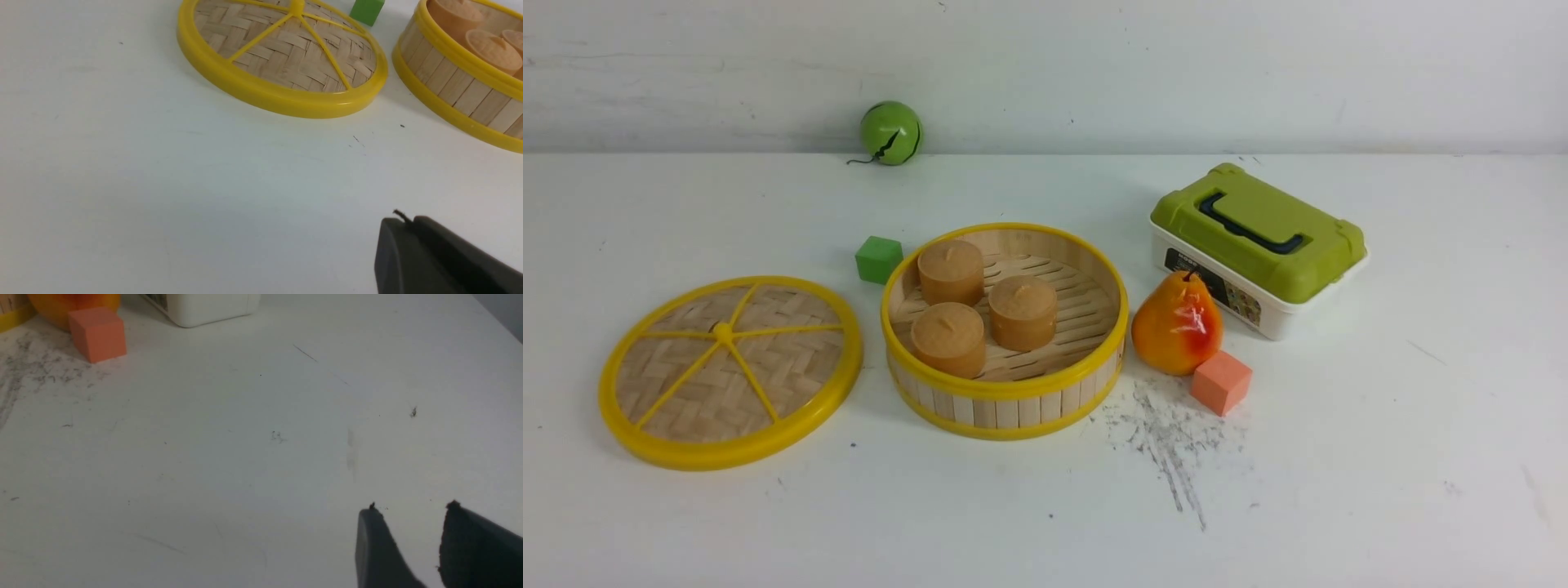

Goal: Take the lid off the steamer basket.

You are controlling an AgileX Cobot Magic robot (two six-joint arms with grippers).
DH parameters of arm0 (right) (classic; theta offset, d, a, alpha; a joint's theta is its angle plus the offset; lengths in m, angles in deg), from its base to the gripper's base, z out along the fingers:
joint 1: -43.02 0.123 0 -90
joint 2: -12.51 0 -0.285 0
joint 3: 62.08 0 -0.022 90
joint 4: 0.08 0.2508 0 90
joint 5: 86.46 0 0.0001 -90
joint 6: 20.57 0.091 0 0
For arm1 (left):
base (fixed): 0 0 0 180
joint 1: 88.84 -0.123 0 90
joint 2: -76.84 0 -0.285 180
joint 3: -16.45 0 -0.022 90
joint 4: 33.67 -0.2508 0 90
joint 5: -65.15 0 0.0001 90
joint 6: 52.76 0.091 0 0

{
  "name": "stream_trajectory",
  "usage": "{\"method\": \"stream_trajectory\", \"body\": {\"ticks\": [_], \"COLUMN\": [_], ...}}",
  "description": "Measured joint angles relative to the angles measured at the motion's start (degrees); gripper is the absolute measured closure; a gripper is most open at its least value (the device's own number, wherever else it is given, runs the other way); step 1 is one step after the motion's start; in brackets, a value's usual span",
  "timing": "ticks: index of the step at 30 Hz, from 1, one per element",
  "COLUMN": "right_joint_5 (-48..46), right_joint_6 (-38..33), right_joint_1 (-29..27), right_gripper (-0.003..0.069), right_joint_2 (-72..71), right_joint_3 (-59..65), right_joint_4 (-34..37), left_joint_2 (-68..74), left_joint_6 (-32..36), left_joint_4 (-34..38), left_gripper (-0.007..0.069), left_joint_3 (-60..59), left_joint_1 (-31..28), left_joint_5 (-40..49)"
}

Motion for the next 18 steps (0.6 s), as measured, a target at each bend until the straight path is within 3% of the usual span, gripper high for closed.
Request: {"method": "stream_trajectory", "body": {"ticks": [18], "right_joint_5": [0.0], "right_joint_6": [0.0], "right_joint_1": [0.0], "right_gripper": [0.0419], "right_joint_2": [0.0], "right_joint_3": [0.0], "right_joint_4": [0.0], "left_joint_2": [0.0], "left_joint_6": [0.0], "left_joint_4": [0.0], "left_gripper": [0.0585], "left_joint_3": [0.0], "left_joint_1": [0.0], "left_joint_5": [0.0]}}
